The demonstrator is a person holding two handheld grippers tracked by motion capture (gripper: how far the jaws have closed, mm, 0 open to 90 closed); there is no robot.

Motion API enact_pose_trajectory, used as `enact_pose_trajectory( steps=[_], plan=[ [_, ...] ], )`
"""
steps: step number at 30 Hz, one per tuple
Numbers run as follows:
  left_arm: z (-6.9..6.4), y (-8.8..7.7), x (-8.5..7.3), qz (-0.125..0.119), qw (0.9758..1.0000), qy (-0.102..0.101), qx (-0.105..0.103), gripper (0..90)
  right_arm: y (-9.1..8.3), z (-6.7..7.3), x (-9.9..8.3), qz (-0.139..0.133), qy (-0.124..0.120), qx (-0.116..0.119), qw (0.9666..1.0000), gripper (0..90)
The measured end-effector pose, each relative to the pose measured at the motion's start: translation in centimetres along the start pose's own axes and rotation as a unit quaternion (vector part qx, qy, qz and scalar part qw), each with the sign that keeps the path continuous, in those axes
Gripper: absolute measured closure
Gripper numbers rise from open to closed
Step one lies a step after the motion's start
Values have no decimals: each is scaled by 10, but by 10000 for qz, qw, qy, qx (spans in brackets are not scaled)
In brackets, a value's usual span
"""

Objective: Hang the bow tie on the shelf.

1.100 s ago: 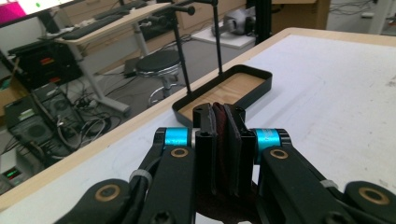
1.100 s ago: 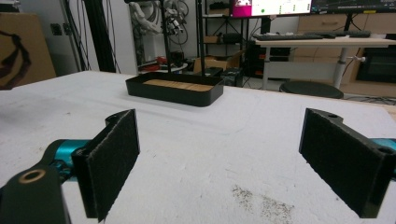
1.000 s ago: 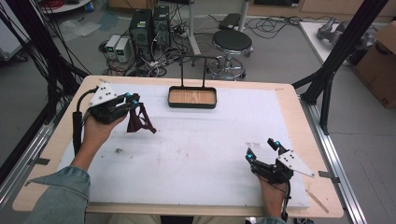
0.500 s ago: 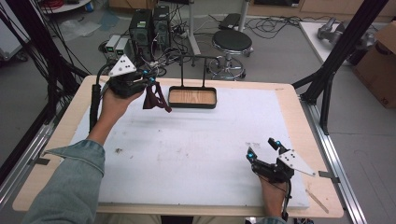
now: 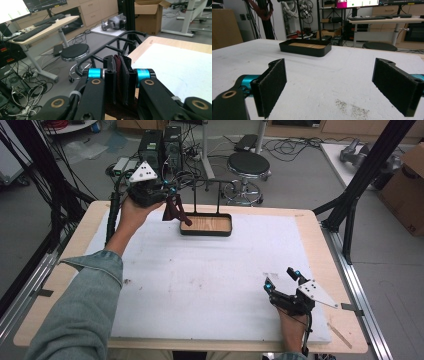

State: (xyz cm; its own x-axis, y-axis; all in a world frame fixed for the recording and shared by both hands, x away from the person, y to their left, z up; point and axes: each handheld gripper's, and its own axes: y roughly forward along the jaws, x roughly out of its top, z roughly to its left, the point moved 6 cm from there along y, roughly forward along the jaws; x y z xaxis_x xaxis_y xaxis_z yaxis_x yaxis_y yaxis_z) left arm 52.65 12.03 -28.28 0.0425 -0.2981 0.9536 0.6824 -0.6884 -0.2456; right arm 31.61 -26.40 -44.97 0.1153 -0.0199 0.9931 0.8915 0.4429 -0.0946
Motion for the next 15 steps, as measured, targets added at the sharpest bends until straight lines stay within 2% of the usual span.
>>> enact_pose_trajectory(
  steps=[11, 15],
  plan=[
    [8, 24, 8, -5, 10000, 20, -15, 831, 1, 0, -1, 41, 18, 28, 10000, 113],
    [11, 32, 10, 34, 10000, 81, 40, 830, 1, 0, -1, 45, 15, 30, 10000, 113]
  ],
)
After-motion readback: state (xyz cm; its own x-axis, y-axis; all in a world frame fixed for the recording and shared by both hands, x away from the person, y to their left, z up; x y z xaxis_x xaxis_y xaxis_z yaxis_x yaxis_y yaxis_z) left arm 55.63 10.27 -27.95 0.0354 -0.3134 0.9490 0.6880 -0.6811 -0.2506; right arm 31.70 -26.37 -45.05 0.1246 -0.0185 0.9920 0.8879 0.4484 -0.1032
